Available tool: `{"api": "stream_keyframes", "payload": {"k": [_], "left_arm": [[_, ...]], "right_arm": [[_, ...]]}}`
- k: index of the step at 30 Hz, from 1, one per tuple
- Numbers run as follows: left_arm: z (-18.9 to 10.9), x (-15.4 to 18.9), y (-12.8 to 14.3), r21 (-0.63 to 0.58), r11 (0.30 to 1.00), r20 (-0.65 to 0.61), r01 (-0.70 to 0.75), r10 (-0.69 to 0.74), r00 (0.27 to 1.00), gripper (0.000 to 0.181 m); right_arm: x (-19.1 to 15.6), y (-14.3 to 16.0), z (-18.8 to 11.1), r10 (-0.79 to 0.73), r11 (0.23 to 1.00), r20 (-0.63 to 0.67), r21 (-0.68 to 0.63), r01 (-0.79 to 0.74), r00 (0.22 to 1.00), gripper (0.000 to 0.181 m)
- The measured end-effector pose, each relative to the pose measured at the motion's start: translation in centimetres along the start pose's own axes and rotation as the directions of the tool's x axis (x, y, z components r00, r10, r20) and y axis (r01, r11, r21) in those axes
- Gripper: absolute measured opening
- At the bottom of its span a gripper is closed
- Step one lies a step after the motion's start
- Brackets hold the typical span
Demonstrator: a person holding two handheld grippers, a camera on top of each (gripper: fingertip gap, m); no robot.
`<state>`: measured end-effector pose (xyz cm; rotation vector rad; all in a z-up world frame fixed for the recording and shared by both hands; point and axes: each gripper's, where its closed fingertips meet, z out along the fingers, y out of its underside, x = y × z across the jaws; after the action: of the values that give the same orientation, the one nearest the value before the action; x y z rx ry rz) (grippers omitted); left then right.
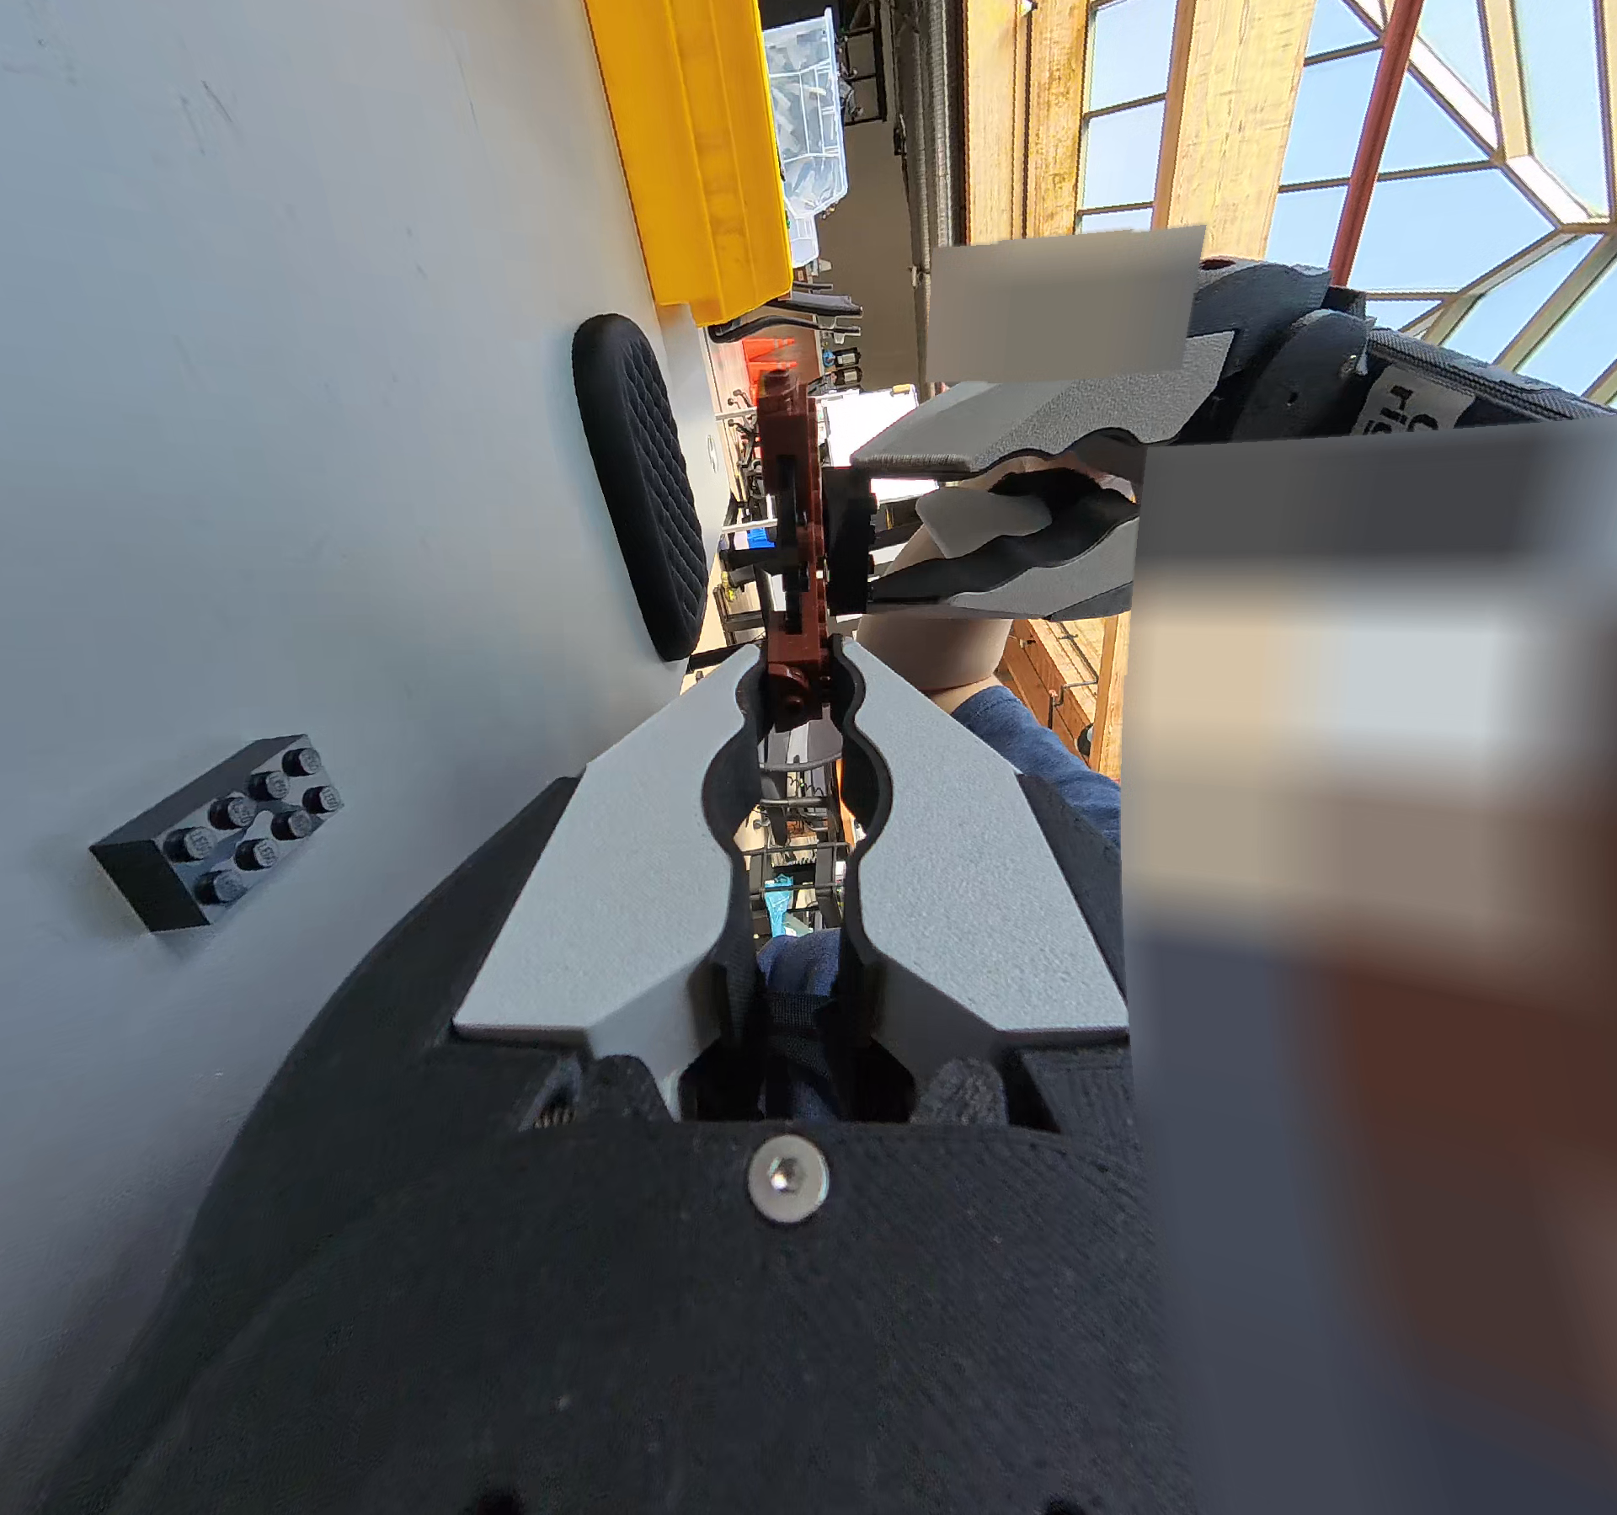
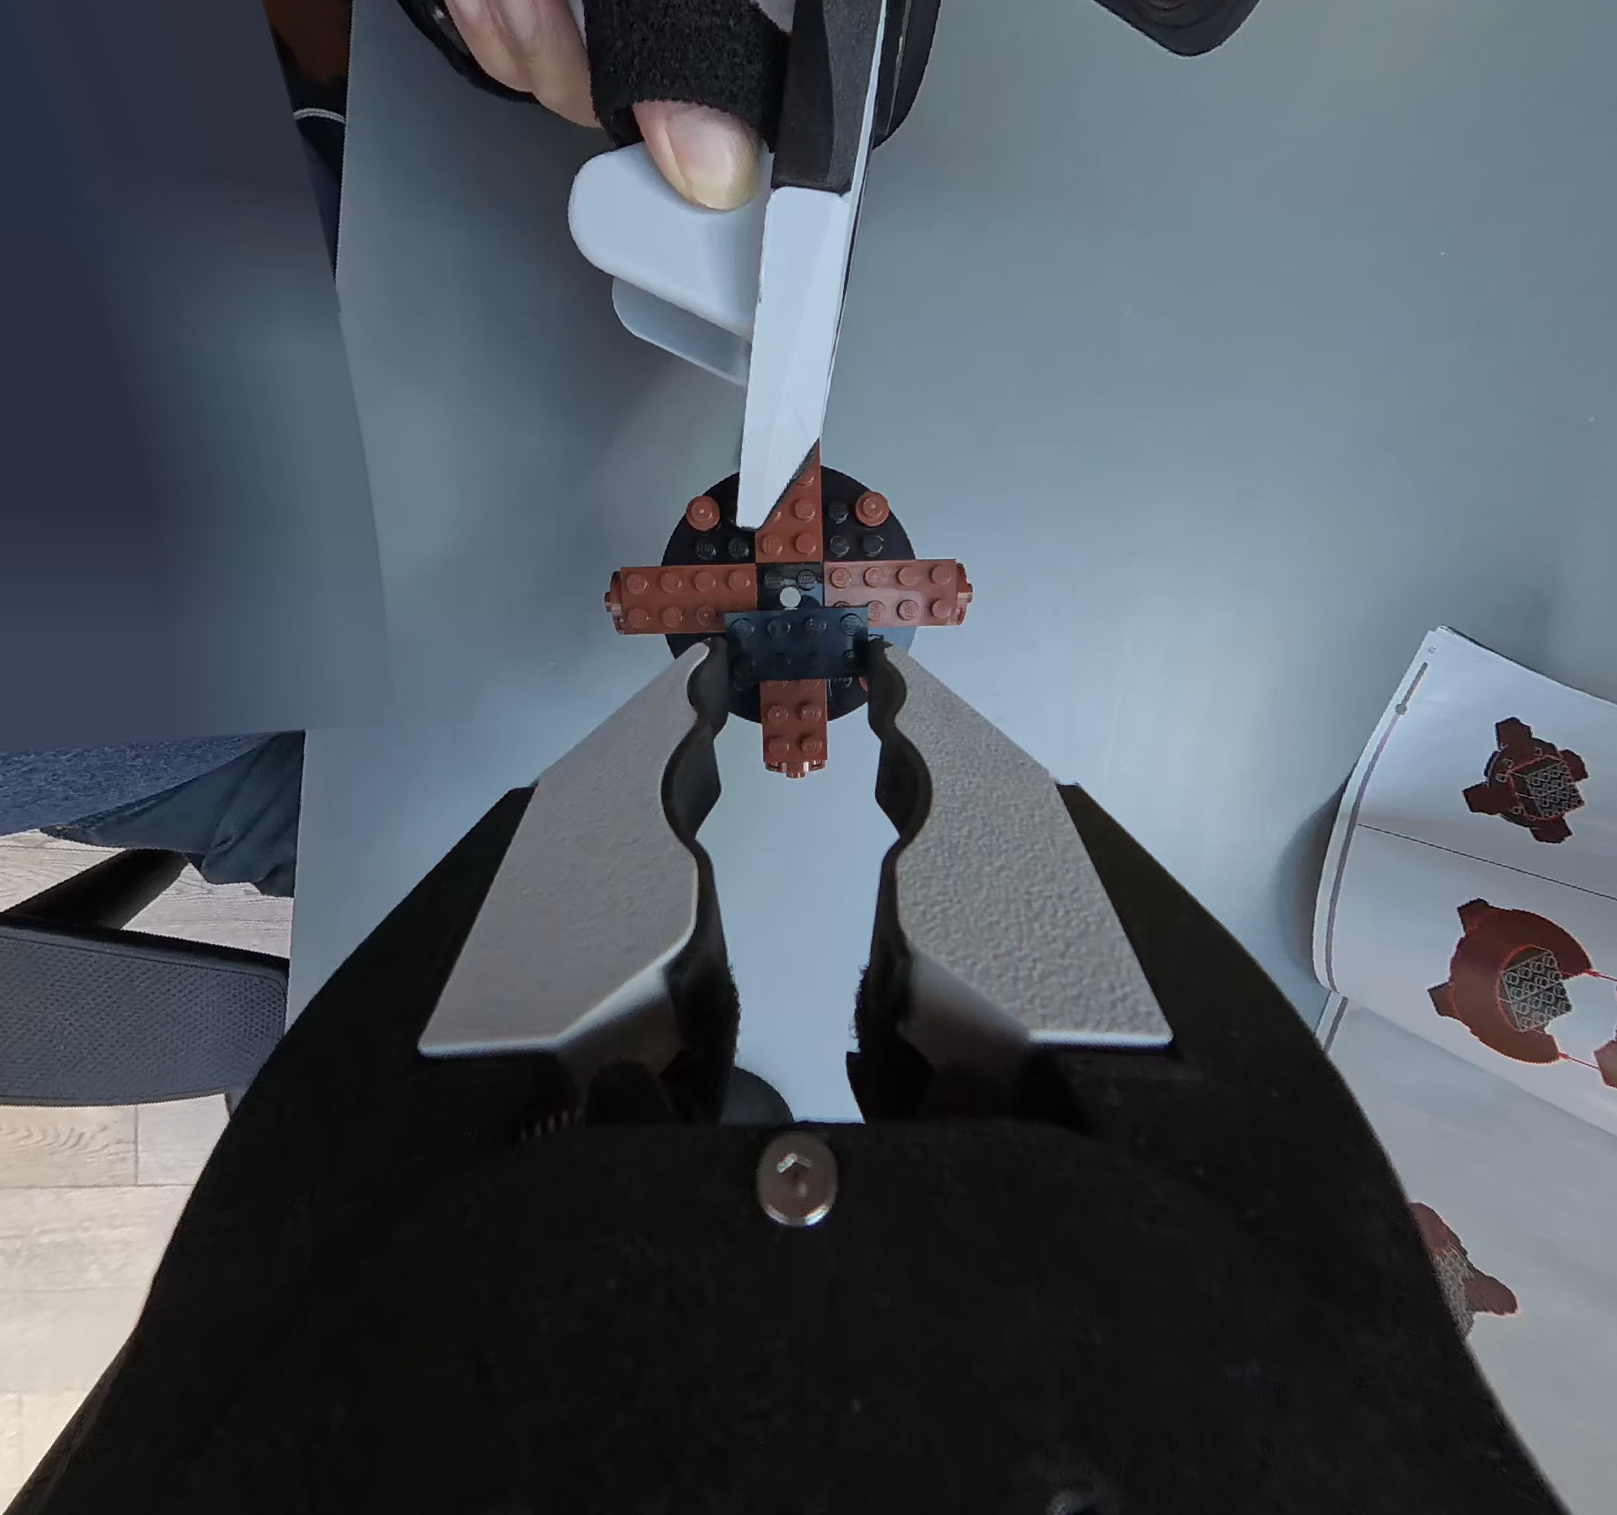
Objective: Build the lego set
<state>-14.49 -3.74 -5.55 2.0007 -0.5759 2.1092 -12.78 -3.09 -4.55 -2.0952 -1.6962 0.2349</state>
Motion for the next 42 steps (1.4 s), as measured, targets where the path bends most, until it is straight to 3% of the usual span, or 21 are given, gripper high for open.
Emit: {"api": "stream_keyframes", "payload": {"k": [1, 12, 33, 39, 41, 42], "left_arm": [[0.0, 0.0, 0.0, -0.001, 1.000, 0.002, -0.001, 0.001, 1.000, 0.009], [0.1, -0.1, 0.2, -0.008, 1.000, 0.007, -0.004, 0.004, 1.000, 0.009], [0.0, 0.2, -0.1, 0.007, 1.000, -0.008, 0.011, -0.011, 1.000, 0.009], [-0.3, 0.1, -0.3, 0.024, 1.000, -0.011, 0.019, -0.019, 1.000, 0.009], [-0.5, 0.1, -0.4, 0.042, 0.999, -0.014, 0.017, -0.016, 1.000, 0.009], [-0.6, 0.1, -0.5, 0.049, 0.999, -0.017, 0.017, -0.016, 1.000, 0.009]], "right_arm": [[0.0, 0.0, 0.1, -0.003, 1.000, 0.001, -0.009, 0.003, 1.000, 0.031], [-0.5, 0.0, 0.3, 0.002, 0.996, 0.028, -0.088, 0.001, 1.000, 0.032], [0.2, -0.1, 0.0, 0.020, 0.997, 0.002, -0.070, -0.020, 1.000, 0.038], [1.2, -0.6, -1.9, 0.141, 0.987, -0.046, 0.081, -0.137, 0.989, 0.043], [2.3, -0.9, -3.1, 0.295, 0.929, -0.072, 0.255, -0.268, 0.953, 0.047], [2.5, -1.2, -3.6, 0.407, 0.847, -0.020, 0.384, -0.369, 0.913, 0.054]]}}
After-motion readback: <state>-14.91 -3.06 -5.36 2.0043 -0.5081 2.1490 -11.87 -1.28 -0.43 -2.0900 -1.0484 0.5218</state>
